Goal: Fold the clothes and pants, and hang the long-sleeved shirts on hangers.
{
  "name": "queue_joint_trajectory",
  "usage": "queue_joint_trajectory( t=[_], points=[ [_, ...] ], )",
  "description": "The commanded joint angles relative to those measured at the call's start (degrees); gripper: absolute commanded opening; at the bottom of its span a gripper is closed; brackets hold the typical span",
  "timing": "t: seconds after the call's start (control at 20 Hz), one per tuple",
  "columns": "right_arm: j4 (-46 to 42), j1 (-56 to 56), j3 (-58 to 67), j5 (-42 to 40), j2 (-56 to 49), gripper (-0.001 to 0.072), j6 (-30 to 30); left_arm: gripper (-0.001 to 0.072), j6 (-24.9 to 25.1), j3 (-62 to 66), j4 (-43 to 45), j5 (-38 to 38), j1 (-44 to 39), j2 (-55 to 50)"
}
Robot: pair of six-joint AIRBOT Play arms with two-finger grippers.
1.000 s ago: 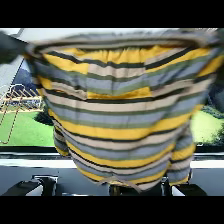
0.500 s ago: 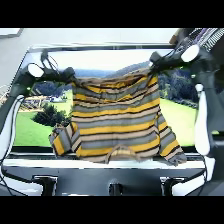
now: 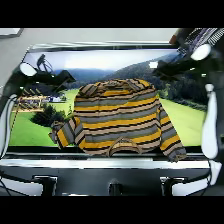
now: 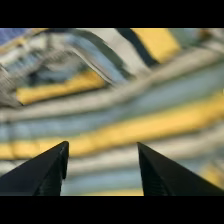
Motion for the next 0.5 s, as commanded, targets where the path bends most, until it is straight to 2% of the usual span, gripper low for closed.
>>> queue_joint_trajectory(
  t=[0.0,0.2,0.3,0.45],
  points=[
    [-4.2,-5.5,-8.3,8.9,11.7,0.0522,-2.6,0.0696,-0.2,-4.6,6.4,-9.4,1.3,7.7],
    [-5.1,-3.2,-37.5,6.1,30.2,0.0520,-1.1,0.0696,-0.7,-23.9,7.0,-8.3,-3.4,20.3],
    [-5.7,2.2,-50.3,2.6,38.7,0.0519,-0.6,0.0696,-3.3,-31.7,8.3,-7.6,-7.8,24.6],
    [-9.9,13.1,-64.4,-1.3,46.4,0.0520,5.7,0.0696,-6.0,-37.9,9.7,-7.3,-14.8,26.8]
  ],
)
